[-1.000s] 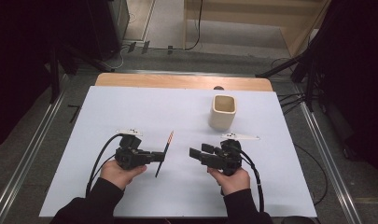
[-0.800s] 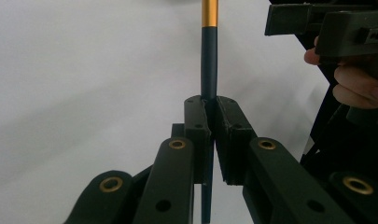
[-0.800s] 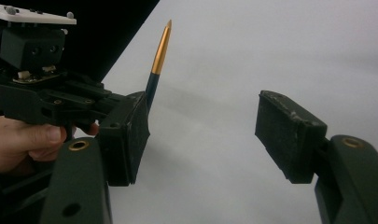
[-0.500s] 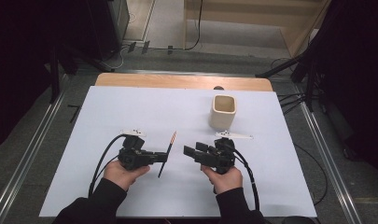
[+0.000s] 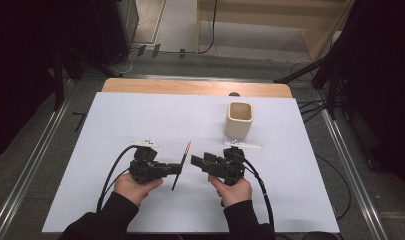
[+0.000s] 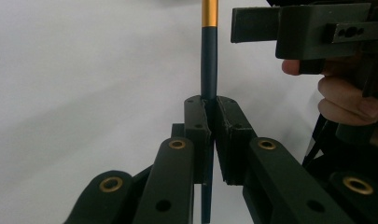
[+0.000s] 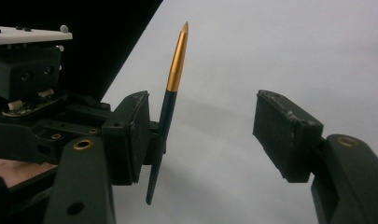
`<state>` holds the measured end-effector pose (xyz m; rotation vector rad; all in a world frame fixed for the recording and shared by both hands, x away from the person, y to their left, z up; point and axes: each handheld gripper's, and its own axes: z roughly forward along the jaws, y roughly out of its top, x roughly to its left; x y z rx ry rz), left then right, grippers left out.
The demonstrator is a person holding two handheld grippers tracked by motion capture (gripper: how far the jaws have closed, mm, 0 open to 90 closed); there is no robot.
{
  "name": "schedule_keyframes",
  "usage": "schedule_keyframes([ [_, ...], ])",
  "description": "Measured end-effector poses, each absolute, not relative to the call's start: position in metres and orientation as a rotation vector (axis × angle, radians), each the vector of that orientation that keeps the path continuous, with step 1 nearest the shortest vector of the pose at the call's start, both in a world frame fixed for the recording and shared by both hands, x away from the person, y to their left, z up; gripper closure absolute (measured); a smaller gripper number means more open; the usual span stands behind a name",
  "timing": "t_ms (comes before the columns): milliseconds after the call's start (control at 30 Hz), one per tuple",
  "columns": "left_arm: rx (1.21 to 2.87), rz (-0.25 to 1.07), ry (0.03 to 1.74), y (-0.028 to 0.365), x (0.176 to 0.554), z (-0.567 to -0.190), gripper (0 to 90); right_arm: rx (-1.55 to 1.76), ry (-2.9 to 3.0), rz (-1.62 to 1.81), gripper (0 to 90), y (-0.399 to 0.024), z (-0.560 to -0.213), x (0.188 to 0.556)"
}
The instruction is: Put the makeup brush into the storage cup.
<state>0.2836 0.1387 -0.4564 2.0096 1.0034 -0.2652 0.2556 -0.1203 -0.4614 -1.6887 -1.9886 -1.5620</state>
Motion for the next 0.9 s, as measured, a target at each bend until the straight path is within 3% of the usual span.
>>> schedule_keyframes([
  [500, 1.998, -0.276, 1.001, 0.133, 0.282, -0.459, 84.5, -1.702, -1.943, -1.574, 42.7, -0.111, -0.464, 0.26],
  [900, 1.983, -0.276, 0.998, 0.13, 0.28, -0.46, 84.5, -1.712, -1.907, -1.549, 56.7, -0.101, -0.47, 0.265],
])
